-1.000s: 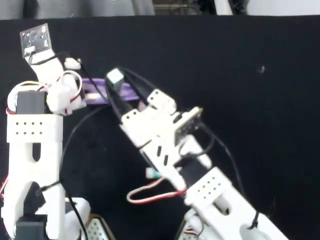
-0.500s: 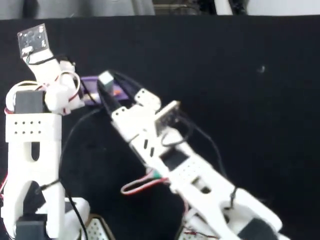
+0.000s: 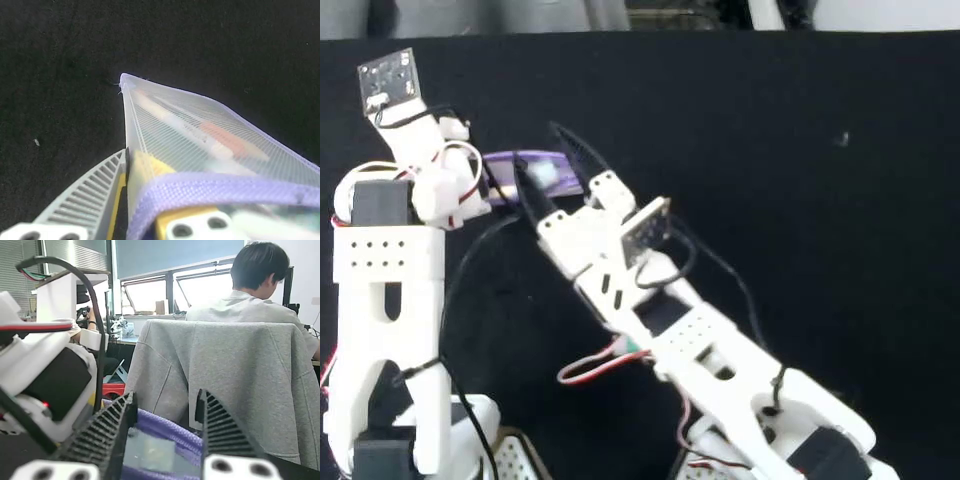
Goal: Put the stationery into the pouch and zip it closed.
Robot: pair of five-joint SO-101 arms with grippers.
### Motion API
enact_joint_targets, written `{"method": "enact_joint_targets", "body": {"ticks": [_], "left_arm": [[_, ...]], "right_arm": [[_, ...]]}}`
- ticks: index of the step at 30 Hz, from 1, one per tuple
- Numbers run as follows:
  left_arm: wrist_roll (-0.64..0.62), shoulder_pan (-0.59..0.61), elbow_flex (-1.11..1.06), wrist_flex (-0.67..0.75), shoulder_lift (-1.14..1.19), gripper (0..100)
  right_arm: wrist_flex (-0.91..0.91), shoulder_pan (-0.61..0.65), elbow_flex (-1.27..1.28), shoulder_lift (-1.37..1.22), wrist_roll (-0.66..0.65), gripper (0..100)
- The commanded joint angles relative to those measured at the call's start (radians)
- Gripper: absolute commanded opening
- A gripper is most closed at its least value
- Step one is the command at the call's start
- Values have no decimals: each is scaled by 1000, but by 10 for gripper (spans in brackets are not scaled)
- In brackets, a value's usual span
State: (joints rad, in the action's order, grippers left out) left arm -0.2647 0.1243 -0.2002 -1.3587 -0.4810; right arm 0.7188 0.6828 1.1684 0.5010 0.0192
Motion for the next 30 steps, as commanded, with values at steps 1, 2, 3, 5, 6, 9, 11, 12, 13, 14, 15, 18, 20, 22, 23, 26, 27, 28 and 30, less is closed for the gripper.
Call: {"method": "enact_joint_targets", "body": {"ticks": [1,2,3,5,6,9,11,12,13,14,15,18,20,22,23,26,27,28,30], "left_arm": [[-8,13,30,18,-3,30],[-8,13,28,18,-3,30],[-8,13,25,18,-3,30],[-9,13,24,20,-3,30],[-9,13,24,20,-3,30],[-9,15,31,20,-3,30],[-9,27,35,21,-5,30],[-9,42,35,31,-6,30],[-8,59,30,46,-8,30],[-6,82,27,60,-9,30],[-6,113,27,71,-9,30],[-5,197,33,92,-5,30],[0,246,36,103,-5,30],[21,272,36,115,-5,30],[26,278,36,115,-3,30],[29,282,30,120,-3,30],[29,282,30,120,-3,30],[31,282,30,120,-3,30],[31,283,30,121,-3,30]], "right_arm": [[8,3,-33,-1,0,182],[8,3,-33,-1,0,182],[8,3,-33,-1,0,183],[6,3,-33,-1,-2,183],[5,2,-36,-1,-2,183],[5,-21,-38,1,-2,184],[5,-43,-38,1,-3,182],[5,-61,-39,4,-3,181],[3,-77,-39,15,-3,181],[0,-97,-35,33,-3,181],[-15,-115,-31,59,-3,181],[-155,-167,-30,185,-2,181],[-269,-190,-36,297,-2,181],[-361,-210,-36,418,-2,181],[-408,-227,-36,484,-2,181],[-552,-301,-38,682,-3,181],[-591,-327,-39,736,-3,181],[-632,-348,-44,792,-3,181],[-746,-382,-62,875,-3,181]]}}
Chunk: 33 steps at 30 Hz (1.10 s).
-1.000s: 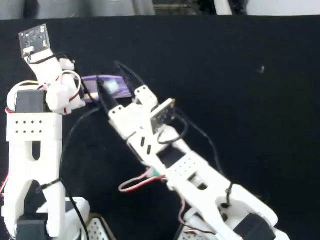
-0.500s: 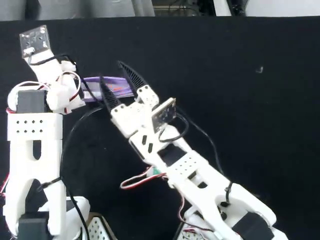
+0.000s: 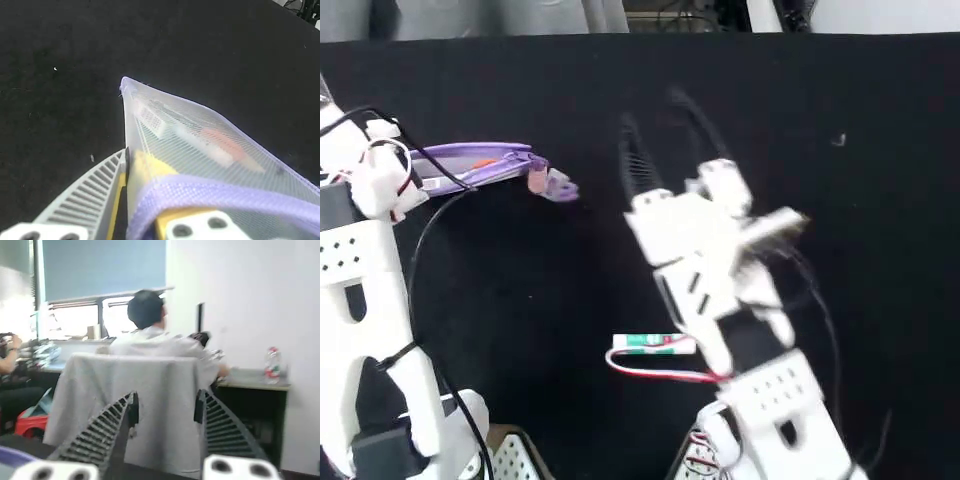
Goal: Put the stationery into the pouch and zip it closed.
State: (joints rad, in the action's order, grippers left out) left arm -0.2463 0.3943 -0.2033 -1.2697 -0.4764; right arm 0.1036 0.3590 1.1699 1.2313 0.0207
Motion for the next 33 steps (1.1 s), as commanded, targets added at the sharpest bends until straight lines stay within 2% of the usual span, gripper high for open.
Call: {"method": "enact_joint_targets", "body": {"ticks": [1,4,7,9,14,18,21,26,33], "left_arm": [[11,13,33,32,-8,30],[6,13,35,34,-8,30],[6,15,27,57,-8,30],[6,42,21,61,-6,30],[11,88,18,75,-6,30],[12,87,12,80,0,30],[12,88,21,75,29,30],[12,90,47,72,87,30],[14,147,153,29,152,30]], "right_arm": [[-201,-69,-84,174,-5,181],[-385,-72,-137,200,-8,181],[-508,-71,-173,200,-83,181],[-577,-52,-183,200,-161,181],[-853,35,-265,163,-473,180],[-1071,92,-369,25,-549,180],[-1217,137,-449,-136,-655,180],[-1335,204,-532,-375,-752,180],[-1447,358,-479,-472,-904,180]]}}
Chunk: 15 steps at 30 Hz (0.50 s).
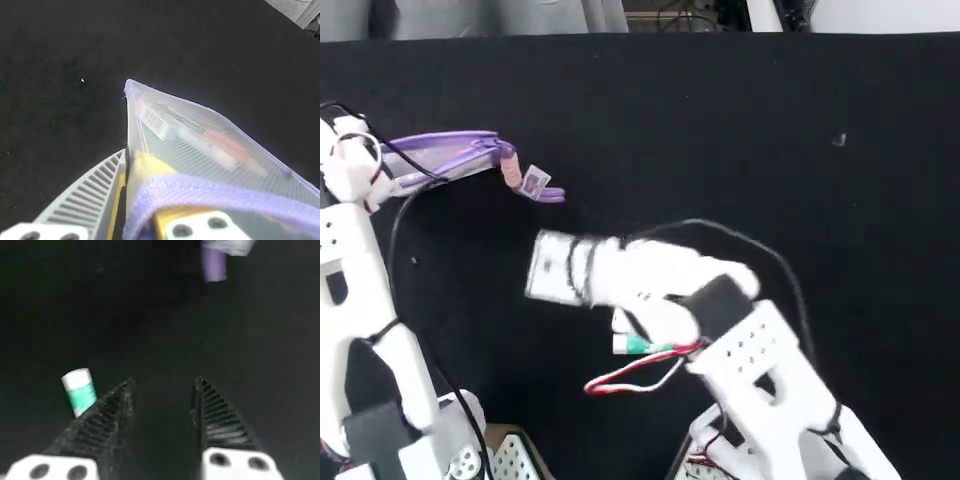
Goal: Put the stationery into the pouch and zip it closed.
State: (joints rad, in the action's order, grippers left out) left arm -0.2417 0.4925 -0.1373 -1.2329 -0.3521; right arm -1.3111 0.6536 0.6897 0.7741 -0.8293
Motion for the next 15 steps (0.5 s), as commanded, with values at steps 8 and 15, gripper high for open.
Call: {"method": "enact_joint_targets", "body": {"ticks": [8,15], "left_arm": [[9,93,122,2,97,30],[9,94,153,-8,123,30]], "right_arm": [[40,98,228,-61,-193,180],[207,98,386,-124,-250,180]]}}
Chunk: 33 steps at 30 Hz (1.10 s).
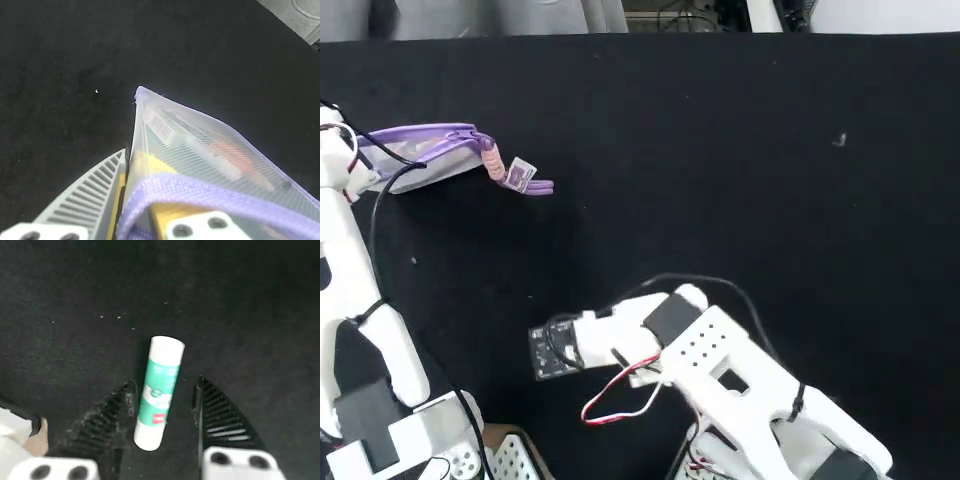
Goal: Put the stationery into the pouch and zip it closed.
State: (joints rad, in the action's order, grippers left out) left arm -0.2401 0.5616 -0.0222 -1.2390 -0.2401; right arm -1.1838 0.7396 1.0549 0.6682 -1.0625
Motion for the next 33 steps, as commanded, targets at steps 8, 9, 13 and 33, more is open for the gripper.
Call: {"method": "enact_joint_targets", "body": {"ticks": [8,9,13,33], "left_arm": [[8,25,33,-2,14,30],[8,25,33,-2,14,30],[8,21,30,-2,14,30],[8,-47,160,-196,6,30]], "right_arm": [[249,12,74,-150,-15,179],[262,12,73,-171,-17,174],[311,12,62,-257,-17,40],[8,-172,-344,-51,-11,11]]}}
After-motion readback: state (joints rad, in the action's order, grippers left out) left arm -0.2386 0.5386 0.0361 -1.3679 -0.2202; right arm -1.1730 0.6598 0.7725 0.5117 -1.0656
